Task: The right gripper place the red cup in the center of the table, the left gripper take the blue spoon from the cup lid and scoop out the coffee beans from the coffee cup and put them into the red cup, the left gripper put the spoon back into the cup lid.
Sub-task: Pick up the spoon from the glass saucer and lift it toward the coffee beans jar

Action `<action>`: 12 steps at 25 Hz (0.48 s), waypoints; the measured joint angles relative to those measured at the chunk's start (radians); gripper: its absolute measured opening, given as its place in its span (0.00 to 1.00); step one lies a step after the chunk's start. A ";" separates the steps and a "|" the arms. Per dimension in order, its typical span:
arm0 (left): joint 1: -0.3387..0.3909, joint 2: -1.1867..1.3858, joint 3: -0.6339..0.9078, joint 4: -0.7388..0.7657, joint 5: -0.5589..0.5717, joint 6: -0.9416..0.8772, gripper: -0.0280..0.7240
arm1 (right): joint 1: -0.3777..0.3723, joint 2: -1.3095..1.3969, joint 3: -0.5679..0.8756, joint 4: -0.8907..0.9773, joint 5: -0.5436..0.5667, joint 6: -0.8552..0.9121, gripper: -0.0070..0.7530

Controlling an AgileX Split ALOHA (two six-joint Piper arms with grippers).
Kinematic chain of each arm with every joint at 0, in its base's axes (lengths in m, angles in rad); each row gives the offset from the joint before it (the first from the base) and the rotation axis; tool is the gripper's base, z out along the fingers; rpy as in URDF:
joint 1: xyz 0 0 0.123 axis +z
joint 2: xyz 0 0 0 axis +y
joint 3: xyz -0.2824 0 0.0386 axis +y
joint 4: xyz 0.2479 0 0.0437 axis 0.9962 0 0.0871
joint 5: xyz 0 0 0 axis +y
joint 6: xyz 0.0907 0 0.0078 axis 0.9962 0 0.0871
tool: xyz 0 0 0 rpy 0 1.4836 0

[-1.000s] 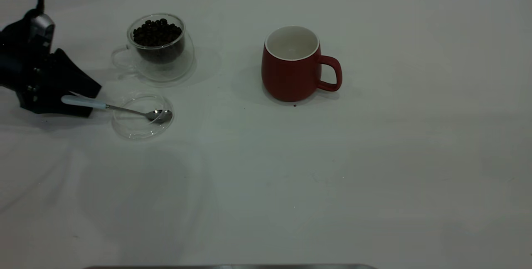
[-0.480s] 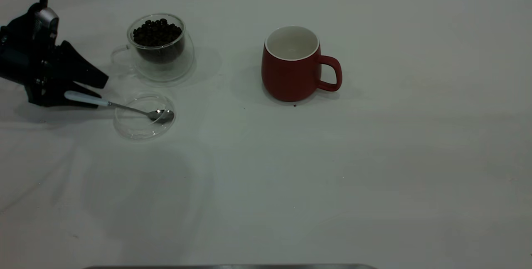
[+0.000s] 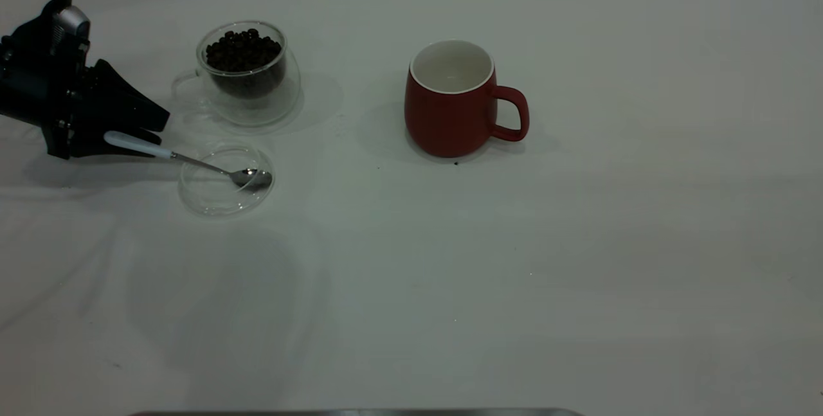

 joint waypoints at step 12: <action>0.000 0.000 0.000 0.000 0.000 -0.046 0.40 | 0.000 0.000 0.000 0.000 0.000 0.000 0.78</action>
